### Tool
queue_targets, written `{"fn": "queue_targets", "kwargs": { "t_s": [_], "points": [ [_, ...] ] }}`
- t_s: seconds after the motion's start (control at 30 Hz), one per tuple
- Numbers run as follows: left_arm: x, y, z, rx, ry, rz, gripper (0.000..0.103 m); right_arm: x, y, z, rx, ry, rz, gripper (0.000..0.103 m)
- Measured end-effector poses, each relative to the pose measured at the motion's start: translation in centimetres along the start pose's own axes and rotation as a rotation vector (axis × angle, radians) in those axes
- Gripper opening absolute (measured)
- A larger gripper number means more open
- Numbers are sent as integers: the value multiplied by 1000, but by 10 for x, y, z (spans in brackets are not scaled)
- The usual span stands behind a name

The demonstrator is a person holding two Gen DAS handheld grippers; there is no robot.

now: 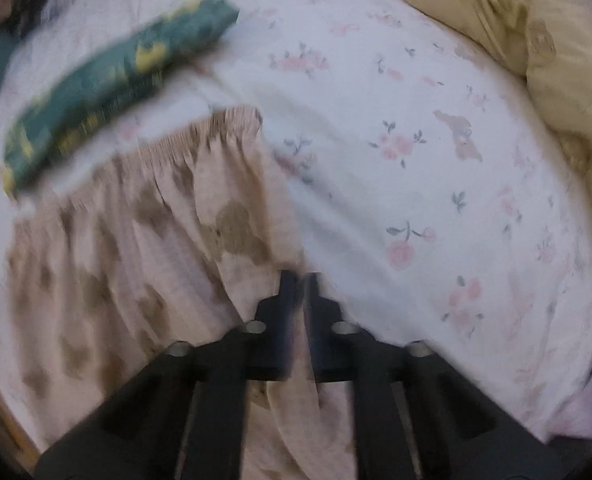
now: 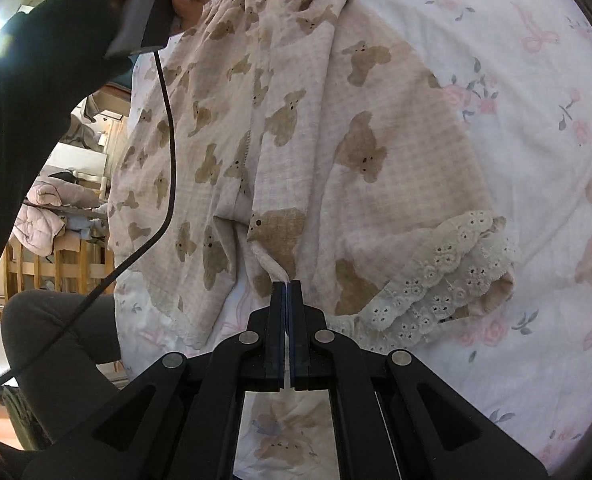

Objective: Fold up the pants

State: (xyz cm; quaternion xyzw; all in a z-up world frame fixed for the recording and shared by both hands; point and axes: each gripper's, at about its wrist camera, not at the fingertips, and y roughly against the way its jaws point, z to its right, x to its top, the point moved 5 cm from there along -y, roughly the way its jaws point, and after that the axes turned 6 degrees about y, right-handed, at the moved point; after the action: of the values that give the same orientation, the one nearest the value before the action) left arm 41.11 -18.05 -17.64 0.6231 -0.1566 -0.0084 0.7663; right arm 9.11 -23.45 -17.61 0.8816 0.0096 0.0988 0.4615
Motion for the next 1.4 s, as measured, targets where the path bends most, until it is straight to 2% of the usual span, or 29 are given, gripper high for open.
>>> {"fn": "queue_targets", "kwargs": {
  "t_s": [0.17, 0.27, 0.53, 0.67, 0.8, 0.87, 1.0, 1.13, 1.3, 1.4],
  "points": [
    [-2, 39, -10, -6, -74, 75, 0, 1, 4, -17, 22, 70, 31, 0],
    [0, 55, -28, 34, -67, 100, 0, 2, 7, -39, 20, 147, 60, 0],
    [4, 78, -54, 49, -65, 158, 0, 1, 6, -55, 21, 186, 69, 0],
    [9, 103, -85, 108, -67, 185, 0, 17, 21, -85, 139, 214, 113, 0],
    [17, 128, -121, 159, -57, 216, 0, 44, 27, -144, 268, 290, 143, 0],
    [22, 138, -143, 202, -58, 219, 0, 55, 24, -167, 303, 319, 145, 0],
    [25, 136, -196, 291, -47, 199, 0, 78, 6, -215, 360, 386, 130, 0],
    [15, 111, -242, 348, -1, 156, 0, 95, -22, -228, 380, 390, 101, 0],
    [-1, 76, -282, 355, 52, 117, 0, 100, -65, -222, 340, 358, 20, 0],
    [-5, 78, -288, 337, 64, 133, 0, 100, -76, -221, 330, 330, -9, 0]
  ]
}}
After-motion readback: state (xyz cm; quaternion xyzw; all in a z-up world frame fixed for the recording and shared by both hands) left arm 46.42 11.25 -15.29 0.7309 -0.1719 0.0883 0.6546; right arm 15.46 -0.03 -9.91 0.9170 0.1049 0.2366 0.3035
